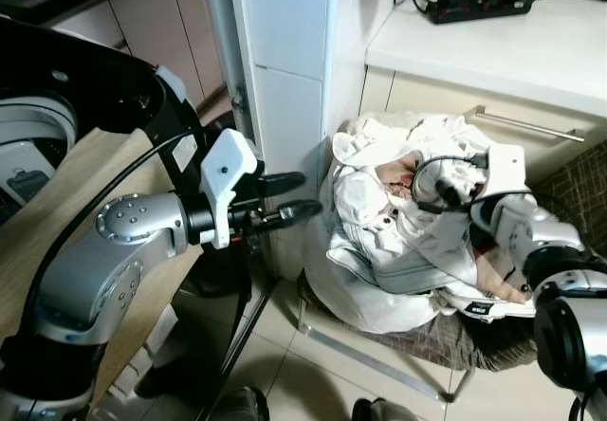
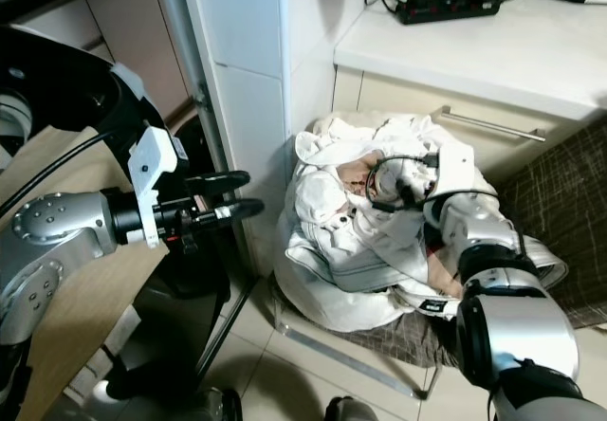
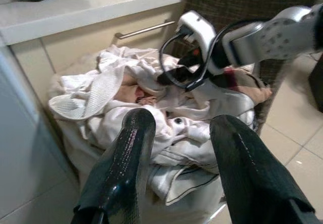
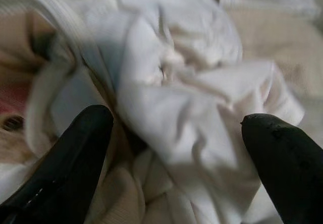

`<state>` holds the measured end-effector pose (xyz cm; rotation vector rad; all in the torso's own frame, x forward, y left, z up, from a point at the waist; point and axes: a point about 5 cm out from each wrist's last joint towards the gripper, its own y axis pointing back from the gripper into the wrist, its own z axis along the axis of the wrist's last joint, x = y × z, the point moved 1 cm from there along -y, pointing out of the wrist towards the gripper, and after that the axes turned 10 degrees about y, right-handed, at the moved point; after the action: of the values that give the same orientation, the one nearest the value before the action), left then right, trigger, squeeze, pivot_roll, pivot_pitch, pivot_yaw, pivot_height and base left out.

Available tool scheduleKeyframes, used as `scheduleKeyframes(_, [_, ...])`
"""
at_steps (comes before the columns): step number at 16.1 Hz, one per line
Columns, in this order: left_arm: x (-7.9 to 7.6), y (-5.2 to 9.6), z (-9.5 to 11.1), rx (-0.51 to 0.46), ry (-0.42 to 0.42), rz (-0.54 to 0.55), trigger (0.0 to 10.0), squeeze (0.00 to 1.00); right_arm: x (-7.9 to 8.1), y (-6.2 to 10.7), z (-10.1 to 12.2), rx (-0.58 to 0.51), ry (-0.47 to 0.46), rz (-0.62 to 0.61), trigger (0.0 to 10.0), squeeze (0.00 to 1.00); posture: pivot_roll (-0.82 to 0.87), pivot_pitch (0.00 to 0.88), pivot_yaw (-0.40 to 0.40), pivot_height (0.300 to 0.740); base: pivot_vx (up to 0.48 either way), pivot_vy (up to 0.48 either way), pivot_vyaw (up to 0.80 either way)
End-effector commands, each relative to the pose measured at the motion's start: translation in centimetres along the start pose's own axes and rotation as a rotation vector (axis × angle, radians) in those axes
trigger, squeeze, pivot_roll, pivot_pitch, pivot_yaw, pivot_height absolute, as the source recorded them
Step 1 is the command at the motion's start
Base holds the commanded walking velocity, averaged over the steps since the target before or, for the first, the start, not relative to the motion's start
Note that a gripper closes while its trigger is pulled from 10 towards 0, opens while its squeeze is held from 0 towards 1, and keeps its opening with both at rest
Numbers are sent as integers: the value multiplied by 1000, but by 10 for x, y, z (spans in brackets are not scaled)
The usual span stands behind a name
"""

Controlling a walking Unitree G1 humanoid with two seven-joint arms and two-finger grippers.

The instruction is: Clothes washing

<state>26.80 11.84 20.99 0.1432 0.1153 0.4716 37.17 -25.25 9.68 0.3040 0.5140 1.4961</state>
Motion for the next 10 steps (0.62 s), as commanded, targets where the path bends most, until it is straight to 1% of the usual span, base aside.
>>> scheduleKeyframes(1, [-5,0,-3,25,8,-12,10000,0,-1,0,-4,11,-41,-27,10000,0,88,165,46,740,0,0,0])
scheduleKeyframes(2, [-5,1,-4,25,6,1,10000,0,0,-1,-5,3,-90,-24,7412,0,89,168,44,740,0,0,0])
scheduleKeyframes(3, [-5,1,-4,25,5,4,10000,0,1,-1,-6,0,-111,-22,4000,0,89,168,44,740,0,0,0])
scheduleKeyframes(4, [-5,2,-3,26,3,8,10000,0,2,-1,-5,-3,-125,-17,0,0,87,162,42,740,0,0,0])
scheduleKeyframes(10, [-5,0,-3,34,2,8,10000,0,2,-1,-5,13,-145,-15,0,0,73,139,39,740,0,0,0])
